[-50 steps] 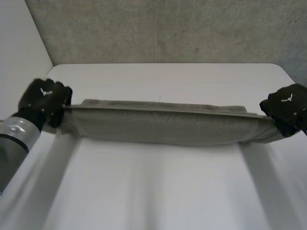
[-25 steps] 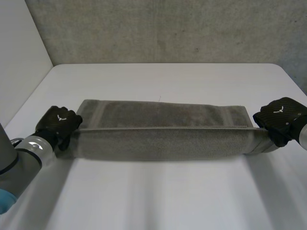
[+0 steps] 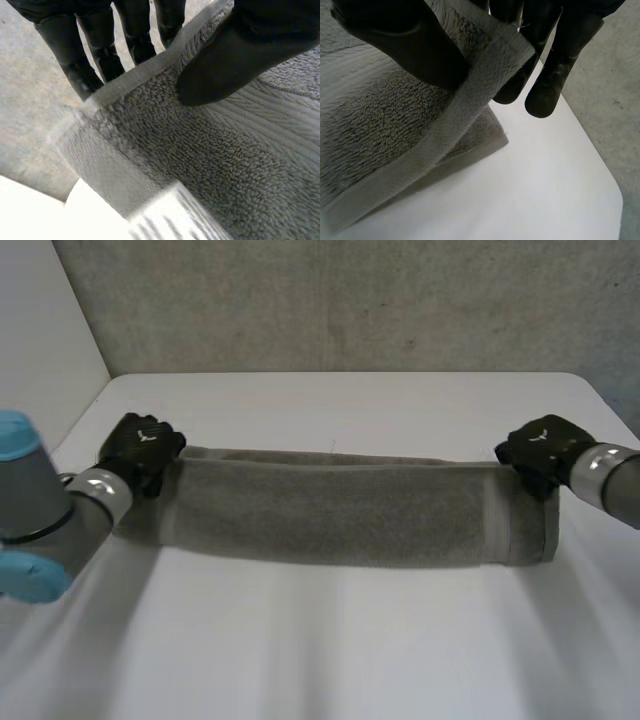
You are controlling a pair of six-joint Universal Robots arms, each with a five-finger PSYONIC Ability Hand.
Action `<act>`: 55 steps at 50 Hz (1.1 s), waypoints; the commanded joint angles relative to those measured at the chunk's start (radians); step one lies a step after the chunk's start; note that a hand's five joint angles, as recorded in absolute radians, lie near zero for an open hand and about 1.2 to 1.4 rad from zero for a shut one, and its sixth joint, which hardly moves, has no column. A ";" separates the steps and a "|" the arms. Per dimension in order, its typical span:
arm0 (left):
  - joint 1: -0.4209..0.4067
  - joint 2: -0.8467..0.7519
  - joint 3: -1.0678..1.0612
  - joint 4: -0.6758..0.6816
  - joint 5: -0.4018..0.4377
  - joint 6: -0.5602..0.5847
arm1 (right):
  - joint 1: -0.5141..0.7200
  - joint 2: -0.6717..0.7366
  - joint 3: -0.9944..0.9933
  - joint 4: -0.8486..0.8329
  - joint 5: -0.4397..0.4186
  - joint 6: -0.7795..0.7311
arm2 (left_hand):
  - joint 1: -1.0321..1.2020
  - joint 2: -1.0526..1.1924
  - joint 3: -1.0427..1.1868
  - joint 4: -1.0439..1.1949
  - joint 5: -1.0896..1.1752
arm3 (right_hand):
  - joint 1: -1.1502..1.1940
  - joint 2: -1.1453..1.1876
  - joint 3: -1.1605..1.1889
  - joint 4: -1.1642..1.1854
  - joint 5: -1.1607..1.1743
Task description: Fold the towel.
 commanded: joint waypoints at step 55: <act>-0.122 -0.478 0.523 0.171 -0.120 -0.023 | 0.159 0.409 -0.268 -0.520 0.244 0.058 | -1.284 -1.347 -1.376 -1.352 -1.500 | -1.162 -1.168 -1.166 -1.169 -1.198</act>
